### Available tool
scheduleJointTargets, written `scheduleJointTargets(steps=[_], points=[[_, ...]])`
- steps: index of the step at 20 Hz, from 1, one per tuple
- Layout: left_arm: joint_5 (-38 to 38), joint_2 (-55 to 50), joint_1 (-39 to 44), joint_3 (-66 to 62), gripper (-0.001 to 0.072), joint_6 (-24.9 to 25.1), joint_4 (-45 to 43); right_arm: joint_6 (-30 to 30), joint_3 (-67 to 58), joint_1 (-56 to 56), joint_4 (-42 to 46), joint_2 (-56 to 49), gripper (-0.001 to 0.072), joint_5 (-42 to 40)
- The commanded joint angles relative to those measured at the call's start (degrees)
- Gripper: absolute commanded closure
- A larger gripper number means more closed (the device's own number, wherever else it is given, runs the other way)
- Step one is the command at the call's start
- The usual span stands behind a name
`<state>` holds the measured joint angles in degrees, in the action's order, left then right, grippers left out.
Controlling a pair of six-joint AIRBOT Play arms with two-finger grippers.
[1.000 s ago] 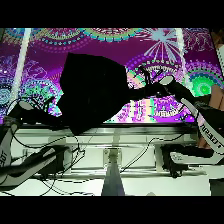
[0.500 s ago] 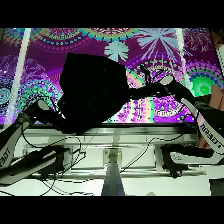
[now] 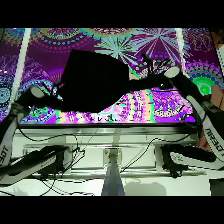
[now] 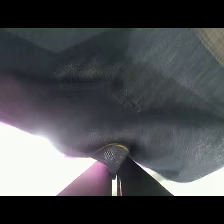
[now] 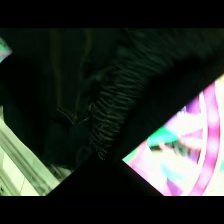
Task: Fold the clothes and pants, and hang the long-sleeved shirts on hangers.
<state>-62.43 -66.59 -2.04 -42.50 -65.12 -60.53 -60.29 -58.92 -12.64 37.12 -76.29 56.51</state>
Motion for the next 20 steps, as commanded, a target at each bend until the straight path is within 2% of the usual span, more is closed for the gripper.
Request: scheduleJointTargets(steps=[1, 3, 6, 9, 11, 13, 15, 18, 20], points=[[0.7, 3.4, -3.8, -16.1, 0.0691, 0.0, 0.9, -0.1, -7.3, 0.0, 1.9, 5.7, 0.0675, 0.1], [2.5, 7.0, -6.4, -25.0, 0.0690, 0.0, 1.4, -0.1, -11.6, -0.3, -0.7, 9.5, 0.0675, 0.1], [10.3, 15.9, -9.0, -34.0, 0.0691, 0.0, 2.6, -0.3, -17.3, -0.3, -8.4, 15.5, 0.0675, 0.3], [18.3, 27.7, -9.2, -34.8, 0.0691, 0.0, 1.4, -2.4, -20.5, -0.3, -16.8, 21.9, 0.0676, 1.8], [18.7, 34.9, -9.2, -34.8, 0.0692, 0.0, -1.6, -3.4, -20.7, -0.3, -19.7, 27.0, 0.0676, 2.0], [18.7, 40.5, -9.2, -34.8, 0.0693, 0.0, -4.4, -7.9, -20.7, -0.3, -19.1, 31.8, 0.0677, 2.9], [16.5, 43.8, -9.2, -34.2, 0.0694, -1.0, -7.2, -16.3, -20.3, -0.3, -14.2, 35.0, 0.0677, 4.2], [7.9, 40.4, -9.2, -29.2, 0.0694, -1.6, -5.0, -31.7, -15.2, -0.3, -5.7, 35.9, 0.0677, 3.9], [7.7, 34.4, -8.4, -22.6, 0.0695, -1.3, 0.8, -35.7, -8.6, -0.3, -2.9, 35.0, 0.0677, 2.5]])
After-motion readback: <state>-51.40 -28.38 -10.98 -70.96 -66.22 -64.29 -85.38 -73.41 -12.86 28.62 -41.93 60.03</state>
